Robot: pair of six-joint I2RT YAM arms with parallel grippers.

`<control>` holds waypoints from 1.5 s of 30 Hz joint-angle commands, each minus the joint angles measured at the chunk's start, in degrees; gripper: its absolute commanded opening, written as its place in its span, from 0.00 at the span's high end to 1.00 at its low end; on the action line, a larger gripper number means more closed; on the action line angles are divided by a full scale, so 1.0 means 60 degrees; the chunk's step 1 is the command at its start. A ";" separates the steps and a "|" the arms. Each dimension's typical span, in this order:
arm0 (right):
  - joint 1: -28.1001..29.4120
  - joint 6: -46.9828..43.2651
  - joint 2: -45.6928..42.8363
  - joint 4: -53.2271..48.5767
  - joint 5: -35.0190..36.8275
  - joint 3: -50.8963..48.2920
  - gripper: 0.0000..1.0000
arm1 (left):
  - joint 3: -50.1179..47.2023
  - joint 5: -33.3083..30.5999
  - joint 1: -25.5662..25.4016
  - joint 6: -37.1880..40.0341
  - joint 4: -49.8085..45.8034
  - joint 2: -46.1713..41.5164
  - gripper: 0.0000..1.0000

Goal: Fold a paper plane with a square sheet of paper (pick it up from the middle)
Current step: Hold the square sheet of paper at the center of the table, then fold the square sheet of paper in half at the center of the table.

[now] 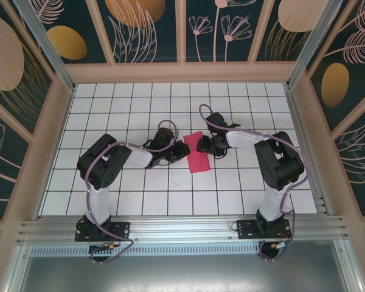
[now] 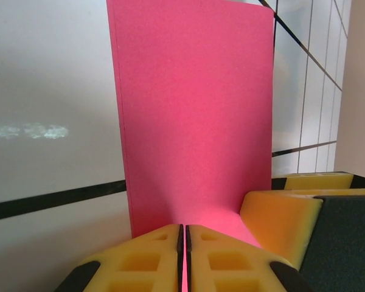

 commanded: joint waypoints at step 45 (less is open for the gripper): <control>-0.0928 -0.0824 -0.0082 0.1866 -0.3400 -0.0854 0.83 | 0.1338 -0.1227 -0.0220 0.1346 -0.3742 0.0734 0.93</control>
